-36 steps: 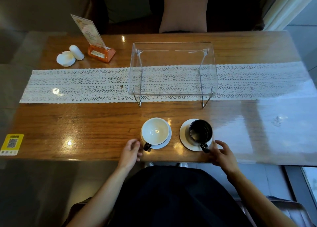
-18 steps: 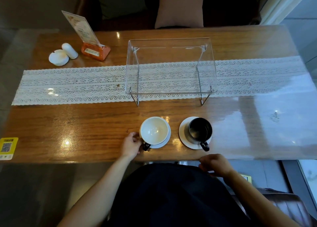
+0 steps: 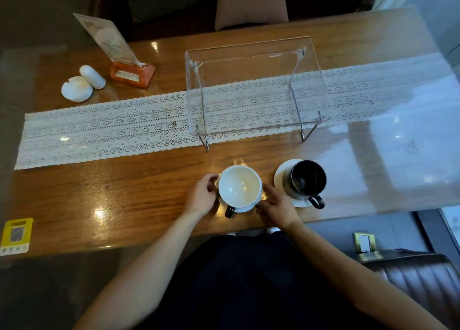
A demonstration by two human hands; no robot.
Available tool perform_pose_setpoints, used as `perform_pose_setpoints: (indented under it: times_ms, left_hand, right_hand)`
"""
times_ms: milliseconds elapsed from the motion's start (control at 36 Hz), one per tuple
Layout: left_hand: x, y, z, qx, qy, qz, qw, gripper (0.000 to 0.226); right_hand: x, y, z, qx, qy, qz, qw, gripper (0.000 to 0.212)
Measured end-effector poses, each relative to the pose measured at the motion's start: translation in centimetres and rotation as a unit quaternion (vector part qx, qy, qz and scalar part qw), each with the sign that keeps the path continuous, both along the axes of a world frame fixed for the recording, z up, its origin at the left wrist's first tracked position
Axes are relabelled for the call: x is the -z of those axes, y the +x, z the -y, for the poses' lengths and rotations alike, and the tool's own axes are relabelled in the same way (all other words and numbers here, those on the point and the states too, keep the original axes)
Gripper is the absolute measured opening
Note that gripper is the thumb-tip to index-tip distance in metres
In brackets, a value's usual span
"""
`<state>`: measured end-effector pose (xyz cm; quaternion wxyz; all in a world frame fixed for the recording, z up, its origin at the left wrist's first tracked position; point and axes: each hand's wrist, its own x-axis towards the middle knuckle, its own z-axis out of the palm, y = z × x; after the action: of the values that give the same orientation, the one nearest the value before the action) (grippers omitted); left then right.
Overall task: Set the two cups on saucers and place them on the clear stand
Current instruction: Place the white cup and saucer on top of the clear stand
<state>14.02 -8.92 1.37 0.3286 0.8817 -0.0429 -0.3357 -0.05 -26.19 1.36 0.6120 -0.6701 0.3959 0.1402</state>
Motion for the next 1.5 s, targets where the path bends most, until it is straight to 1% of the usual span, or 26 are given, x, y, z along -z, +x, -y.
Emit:
perform_pose_setpoints:
  times_ms: [111,222,333,472,667,833,917,1028,1250,1417,1500]
  left_hand:
    - [-0.1,0.6,0.1,0.029,-0.005,-0.008,1.000,0.056]
    - [-0.2,0.9,0.0,0.044,0.006,-0.014,0.999,0.061]
    - [-0.4,1.1,-0.1,0.053,0.005,-0.013,0.998,0.057]
    - [-0.6,1.0,-0.2,0.029,-0.011,-0.026,0.999,0.059]
    - [-1.9,1.4,-1.2,0.011,-0.056,-0.020,0.998,0.061]
    - [-4.8,1.5,-2.1,0.027,-0.076,0.015,0.997,0.063]
    - [-6.9,1.6,-2.5,0.040,-0.098,0.043,0.993,0.060]
    - [-9.1,1.8,-2.5,0.039,-0.129,0.047,0.990,0.057]
    - [-12.5,3.9,-0.6,0.035,-0.139,0.087,0.986,0.055]
    - [-14.8,6.8,1.7,0.028,-0.122,0.140,0.982,0.051]
    - [-15.7,8.5,3.1,0.028,-0.106,0.164,0.980,0.053]
  right_hand:
    - [0.8,0.5,-0.9,0.047,-0.003,-0.014,0.999,0.055]
    - [1.4,1.0,-1.6,0.072,-0.050,-0.026,0.996,0.048]
    - [1.8,1.3,-2.0,0.080,-0.060,-0.025,0.995,0.052]
    - [2.0,1.2,-2.1,0.090,-0.055,-0.006,0.994,0.058]
    - [-2.4,2.1,-2.0,0.080,-0.013,0.003,0.997,0.050]
    - [-6.7,2.4,-1.5,0.035,-0.014,0.007,0.999,0.047]
    - [-8.8,2.4,-1.1,0.015,-0.012,0.019,1.000,0.045]
    - [-10.8,2.6,-0.4,0.009,-0.005,0.034,0.999,0.045]
    - [-14.5,5.2,2.2,-0.001,-0.001,0.078,0.997,0.040]
    - [-16.5,8.5,5.1,-0.013,-0.005,0.109,0.994,0.036]
    - [-16.7,10.3,6.6,-0.036,-0.005,0.113,0.993,0.034]
